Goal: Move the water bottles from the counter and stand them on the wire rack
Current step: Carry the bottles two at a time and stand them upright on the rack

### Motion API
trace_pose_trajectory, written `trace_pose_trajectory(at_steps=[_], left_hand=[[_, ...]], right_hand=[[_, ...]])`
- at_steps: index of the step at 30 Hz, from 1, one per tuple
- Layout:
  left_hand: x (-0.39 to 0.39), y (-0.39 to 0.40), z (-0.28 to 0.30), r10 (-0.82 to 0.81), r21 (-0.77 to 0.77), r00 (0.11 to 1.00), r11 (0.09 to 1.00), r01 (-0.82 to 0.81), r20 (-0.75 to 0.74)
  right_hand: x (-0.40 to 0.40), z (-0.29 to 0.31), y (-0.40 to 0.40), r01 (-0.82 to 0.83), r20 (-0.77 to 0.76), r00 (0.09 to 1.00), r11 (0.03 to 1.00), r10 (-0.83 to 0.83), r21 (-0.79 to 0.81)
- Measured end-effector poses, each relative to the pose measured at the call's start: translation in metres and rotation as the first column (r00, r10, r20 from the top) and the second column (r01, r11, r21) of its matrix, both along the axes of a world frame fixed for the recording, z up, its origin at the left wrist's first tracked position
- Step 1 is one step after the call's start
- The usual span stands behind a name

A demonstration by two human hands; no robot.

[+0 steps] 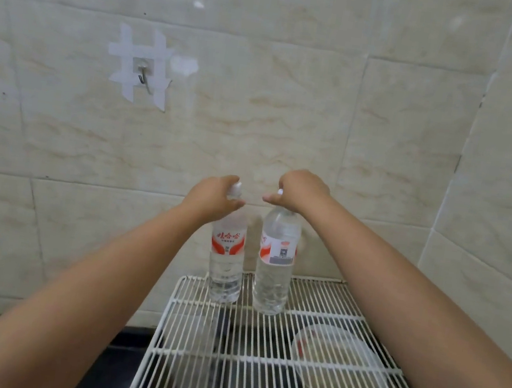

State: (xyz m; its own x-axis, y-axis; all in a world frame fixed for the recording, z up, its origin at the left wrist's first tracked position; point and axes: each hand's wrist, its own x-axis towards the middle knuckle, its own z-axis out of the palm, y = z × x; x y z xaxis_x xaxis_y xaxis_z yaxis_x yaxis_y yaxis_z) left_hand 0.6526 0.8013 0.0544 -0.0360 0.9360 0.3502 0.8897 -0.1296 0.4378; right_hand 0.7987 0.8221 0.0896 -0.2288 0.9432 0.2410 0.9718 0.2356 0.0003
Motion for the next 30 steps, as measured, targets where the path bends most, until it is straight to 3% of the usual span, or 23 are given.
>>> trace_pose_trajectory(at_steps=[5,9,15,20,30], left_hand=[[0.001,0.006,-0.002,-0.003,0.029,1.0,1.0,0.002,0.017],[-0.001,0.01,-0.002,-0.019,0.028,0.996,0.999,0.017,0.084],[0.002,0.017,0.001,-0.034,-0.008,0.996,0.999,0.035,0.083],[0.003,0.018,0.0,-0.088,0.068,0.995,0.994,0.085,0.046],[0.01,0.033,0.0,-0.138,0.069,0.989,0.989,0.134,0.056]], right_hand=[[-0.005,-0.003,0.007,-0.134,-0.167,0.978,0.99,0.126,-0.04],[0.002,-0.005,0.015,-0.226,-0.164,0.963,0.973,0.215,-0.048],[0.023,-0.023,0.013,-0.233,-0.395,0.89,0.972,0.227,0.034],[0.026,-0.034,0.012,-0.237,-0.473,0.841,0.965,0.263,0.115],[0.03,-0.032,0.021,-0.272,-0.512,0.809,0.956,0.289,0.111]])
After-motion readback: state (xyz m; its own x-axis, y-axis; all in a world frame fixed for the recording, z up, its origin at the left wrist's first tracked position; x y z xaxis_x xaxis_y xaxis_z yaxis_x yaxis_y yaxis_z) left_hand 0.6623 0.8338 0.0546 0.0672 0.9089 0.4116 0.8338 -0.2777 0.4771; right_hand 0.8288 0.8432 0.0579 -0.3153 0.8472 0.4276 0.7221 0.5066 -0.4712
